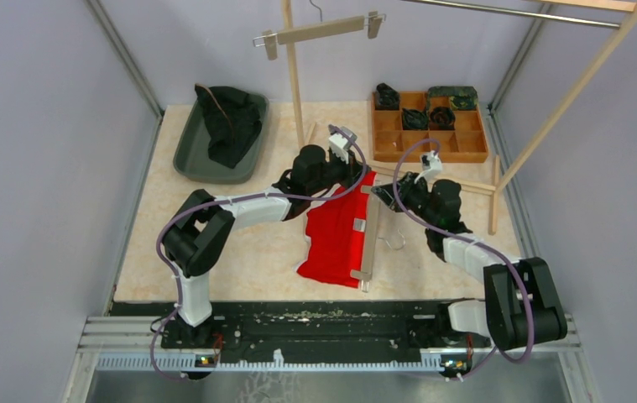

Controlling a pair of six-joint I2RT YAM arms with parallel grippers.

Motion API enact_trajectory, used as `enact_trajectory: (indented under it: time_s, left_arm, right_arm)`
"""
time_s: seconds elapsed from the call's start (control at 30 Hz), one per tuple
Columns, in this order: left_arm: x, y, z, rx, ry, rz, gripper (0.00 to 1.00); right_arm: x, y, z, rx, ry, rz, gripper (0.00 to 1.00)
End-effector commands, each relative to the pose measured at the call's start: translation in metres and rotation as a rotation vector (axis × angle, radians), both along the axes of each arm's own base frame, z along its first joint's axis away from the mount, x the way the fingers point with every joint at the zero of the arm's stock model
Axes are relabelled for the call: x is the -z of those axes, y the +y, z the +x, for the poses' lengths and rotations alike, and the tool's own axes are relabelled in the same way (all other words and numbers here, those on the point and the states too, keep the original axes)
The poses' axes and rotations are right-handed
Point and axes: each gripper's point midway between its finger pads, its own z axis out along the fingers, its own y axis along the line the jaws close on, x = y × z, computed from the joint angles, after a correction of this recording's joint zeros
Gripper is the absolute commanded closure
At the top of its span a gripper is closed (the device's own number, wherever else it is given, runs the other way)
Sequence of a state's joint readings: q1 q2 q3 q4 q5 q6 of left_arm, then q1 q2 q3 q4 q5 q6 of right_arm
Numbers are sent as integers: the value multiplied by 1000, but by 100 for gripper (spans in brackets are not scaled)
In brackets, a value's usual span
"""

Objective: Clip the underwear to the hanger
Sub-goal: Clamp the underwear onto the hanger.

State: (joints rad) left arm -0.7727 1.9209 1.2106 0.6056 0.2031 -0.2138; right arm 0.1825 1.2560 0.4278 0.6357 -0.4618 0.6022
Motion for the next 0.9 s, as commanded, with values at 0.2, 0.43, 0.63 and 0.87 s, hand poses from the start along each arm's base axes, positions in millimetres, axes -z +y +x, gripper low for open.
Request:
enact_trajectory:
  time_s: [0.2, 0.43, 0.63, 0.87]
  left_arm:
    - [-26, -8, 2, 12, -39, -59, 100]
    - [-19, -4, 7, -25, -29, -46, 100]
    - [-20, 2, 7, -38, -42, -43, 100]
    - [-30, 20, 12, -86, -97, -48, 100]
  right_arm:
    - [-37, 6, 17, -17, -151, -10, 73]
    - [-40, 3, 17, -3, -161, -10, 43]
    - [-48, -17, 13, 93, -188, -27, 25]
    - [-36, -32, -6, 130, -164, -53, 23]
